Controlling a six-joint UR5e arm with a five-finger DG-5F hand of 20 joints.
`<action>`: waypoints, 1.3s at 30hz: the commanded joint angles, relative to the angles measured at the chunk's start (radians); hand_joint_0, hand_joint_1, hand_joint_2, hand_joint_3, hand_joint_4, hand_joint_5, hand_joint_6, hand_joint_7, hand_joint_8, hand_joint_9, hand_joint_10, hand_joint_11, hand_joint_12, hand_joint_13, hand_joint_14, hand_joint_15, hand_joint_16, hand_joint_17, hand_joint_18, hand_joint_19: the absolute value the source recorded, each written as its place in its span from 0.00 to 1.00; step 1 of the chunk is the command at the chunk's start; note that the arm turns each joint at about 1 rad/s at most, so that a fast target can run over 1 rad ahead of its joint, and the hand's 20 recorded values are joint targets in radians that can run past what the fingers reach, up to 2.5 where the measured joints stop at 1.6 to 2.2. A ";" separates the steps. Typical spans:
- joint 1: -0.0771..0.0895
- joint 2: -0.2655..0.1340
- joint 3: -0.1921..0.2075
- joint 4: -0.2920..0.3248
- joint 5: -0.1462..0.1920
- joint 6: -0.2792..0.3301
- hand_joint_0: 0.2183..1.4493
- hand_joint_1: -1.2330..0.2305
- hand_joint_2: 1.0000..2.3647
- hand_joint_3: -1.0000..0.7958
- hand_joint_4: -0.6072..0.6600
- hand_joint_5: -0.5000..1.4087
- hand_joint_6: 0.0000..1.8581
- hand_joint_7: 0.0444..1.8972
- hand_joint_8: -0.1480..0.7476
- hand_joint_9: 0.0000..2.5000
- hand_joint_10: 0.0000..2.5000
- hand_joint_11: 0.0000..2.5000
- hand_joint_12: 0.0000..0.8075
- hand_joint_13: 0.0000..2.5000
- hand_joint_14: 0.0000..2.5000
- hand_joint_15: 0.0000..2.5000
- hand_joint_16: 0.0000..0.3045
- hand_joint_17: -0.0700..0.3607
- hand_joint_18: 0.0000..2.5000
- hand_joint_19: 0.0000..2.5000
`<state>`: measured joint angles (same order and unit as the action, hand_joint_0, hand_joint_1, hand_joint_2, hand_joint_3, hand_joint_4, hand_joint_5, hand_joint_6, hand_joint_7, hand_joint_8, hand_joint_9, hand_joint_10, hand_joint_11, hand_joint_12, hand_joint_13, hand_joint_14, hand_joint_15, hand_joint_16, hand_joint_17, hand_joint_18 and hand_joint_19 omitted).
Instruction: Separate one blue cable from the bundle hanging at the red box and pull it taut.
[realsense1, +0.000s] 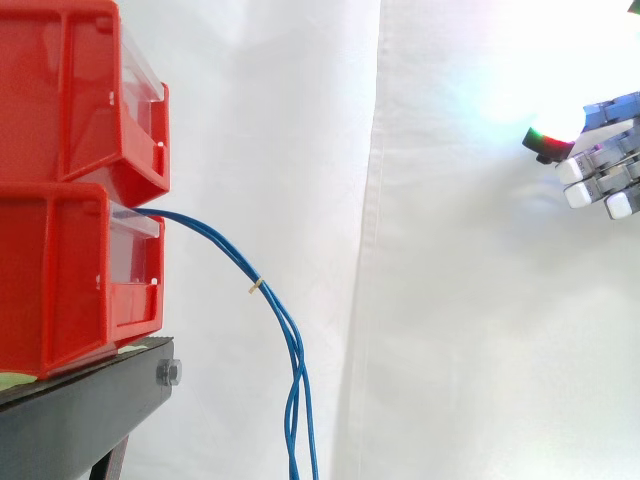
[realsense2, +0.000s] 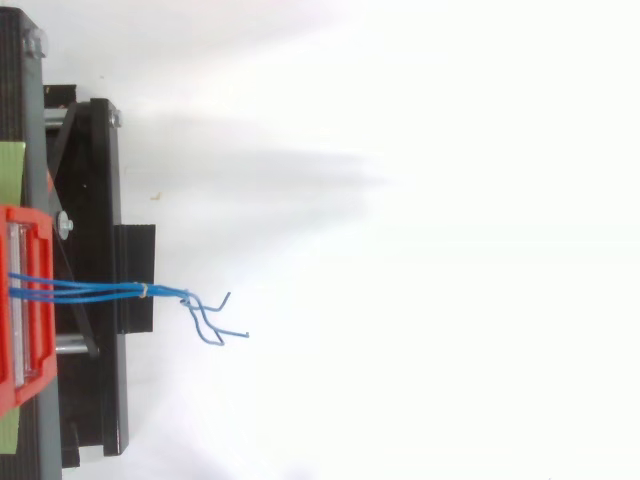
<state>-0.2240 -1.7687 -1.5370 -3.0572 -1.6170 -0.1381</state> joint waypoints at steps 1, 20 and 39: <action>0.000 0.000 0.000 0.000 0.000 0.000 0.25 0.41 0.00 0.28 0.58 0.16 0.27 0.40 0.43 0.24 0.00 0.06 0.41 0.19 0.00 0.11 0.14 0.39 0.18 0.18; 0.000 0.000 0.000 0.000 0.000 0.000 0.26 0.41 0.00 0.28 0.59 0.16 0.27 0.40 0.44 0.25 0.00 0.08 0.41 0.20 0.00 0.11 0.14 0.39 0.19 0.18; 0.080 -0.057 0.002 -0.008 0.118 -0.126 0.27 0.42 0.00 0.28 0.60 0.16 0.27 0.40 0.44 0.25 0.00 0.09 0.42 0.21 0.01 0.12 0.15 0.39 0.19 0.19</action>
<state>-0.1698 -1.7862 -1.5367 -3.0761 -1.5322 -0.2397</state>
